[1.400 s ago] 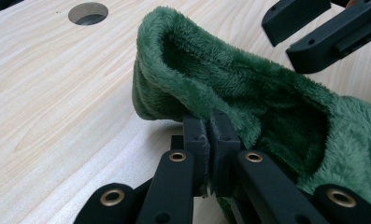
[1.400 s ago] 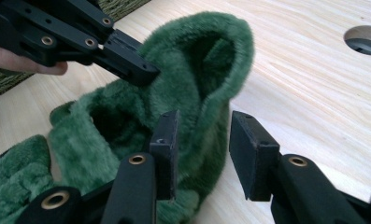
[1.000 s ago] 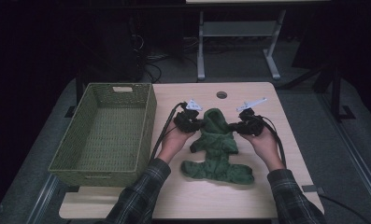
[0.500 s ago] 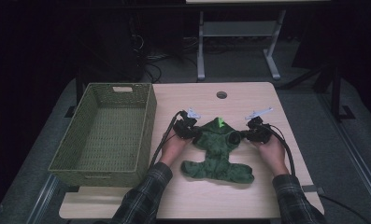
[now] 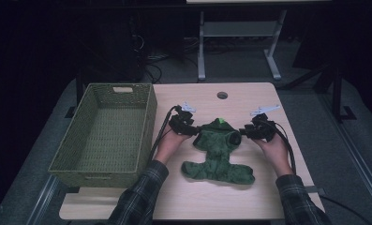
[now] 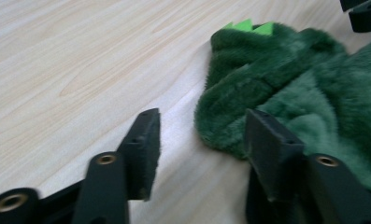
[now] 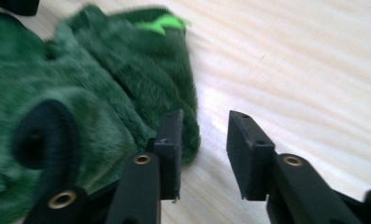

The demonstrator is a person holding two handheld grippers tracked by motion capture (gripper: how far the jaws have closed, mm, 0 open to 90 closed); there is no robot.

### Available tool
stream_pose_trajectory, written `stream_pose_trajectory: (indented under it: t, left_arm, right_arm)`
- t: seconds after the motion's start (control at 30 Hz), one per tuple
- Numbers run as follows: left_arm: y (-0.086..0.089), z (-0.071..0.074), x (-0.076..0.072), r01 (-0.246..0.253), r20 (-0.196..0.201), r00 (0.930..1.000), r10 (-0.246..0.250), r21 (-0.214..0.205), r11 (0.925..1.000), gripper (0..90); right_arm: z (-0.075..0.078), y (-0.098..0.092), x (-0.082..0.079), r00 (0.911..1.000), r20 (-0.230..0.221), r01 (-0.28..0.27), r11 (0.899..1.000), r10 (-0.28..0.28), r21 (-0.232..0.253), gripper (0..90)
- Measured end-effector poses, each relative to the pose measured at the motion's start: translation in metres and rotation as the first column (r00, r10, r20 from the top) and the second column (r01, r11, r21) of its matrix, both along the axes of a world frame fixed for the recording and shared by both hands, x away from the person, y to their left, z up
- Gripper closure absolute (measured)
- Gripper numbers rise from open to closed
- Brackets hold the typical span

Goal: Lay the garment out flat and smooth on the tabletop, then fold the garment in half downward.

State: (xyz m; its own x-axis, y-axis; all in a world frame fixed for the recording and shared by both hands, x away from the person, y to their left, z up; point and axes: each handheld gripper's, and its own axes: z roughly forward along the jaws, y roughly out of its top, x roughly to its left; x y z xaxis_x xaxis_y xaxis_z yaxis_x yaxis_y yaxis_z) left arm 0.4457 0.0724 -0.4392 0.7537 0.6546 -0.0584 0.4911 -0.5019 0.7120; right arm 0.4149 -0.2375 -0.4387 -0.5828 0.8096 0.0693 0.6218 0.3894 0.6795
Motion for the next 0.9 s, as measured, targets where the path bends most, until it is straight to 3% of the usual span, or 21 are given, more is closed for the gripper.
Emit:
stream_pose_trajectory:
  t: [0.2, 0.43, 0.53, 0.63, 0.73, 0.9]
  left_arm:
    - [0.004, 0.013, -0.016, 0.023, -0.029, 0.9993, -0.025, -0.052, 0.9984, 33.0]
    - [0.009, 0.029, -0.045, 0.078, -0.013, 0.9968, -0.079, -0.073, 0.9943, 23.2]
    - [0.011, 0.032, -0.06, 0.102, -0.011, 0.9947, -0.103, -0.059, 0.993, 18.0]
    - [0.013, 0.033, -0.075, 0.111, -0.01, 0.9936, -0.112, -0.072, 0.9912, 16.5]
    - [0.016, 0.032, -0.088, 0.134, -0.011, 0.9909, -0.134, -0.048, 0.9899, 14.6]
    - [0.025, 0.031, -0.11, 0.146, 0.005, 0.9893, -0.146, -0.046, 0.9882, 13.2]
  right_arm:
    - [0.016, -0.005, -0.01, 0.9995, 0.031, -0.003, 0.999, 0.002, 0.035, 57.5]
    - [0.035, -0.005, -0.031, 0.9989, 0.039, -0.03, 0.997, 0.027, 0.071, 54.0]
    - [0.042, -0.003, -0.043, 0.9976, 0.047, -0.053, 0.995, 0.049, 0.086, 54.1]
    - [0.046, 0.002, -0.054, 0.9945, 0.052, -0.095, 0.991, 0.091, 0.097, 53.8]
    - [0.046, 0.008, -0.063, 0.9916, 0.055, -0.123, 0.987, 0.118, 0.106, 53.2]
    - [0.045, 0.021, -0.076, 0.9838, 0.07, -0.173, 0.978, 0.165, 0.119, 52.7]
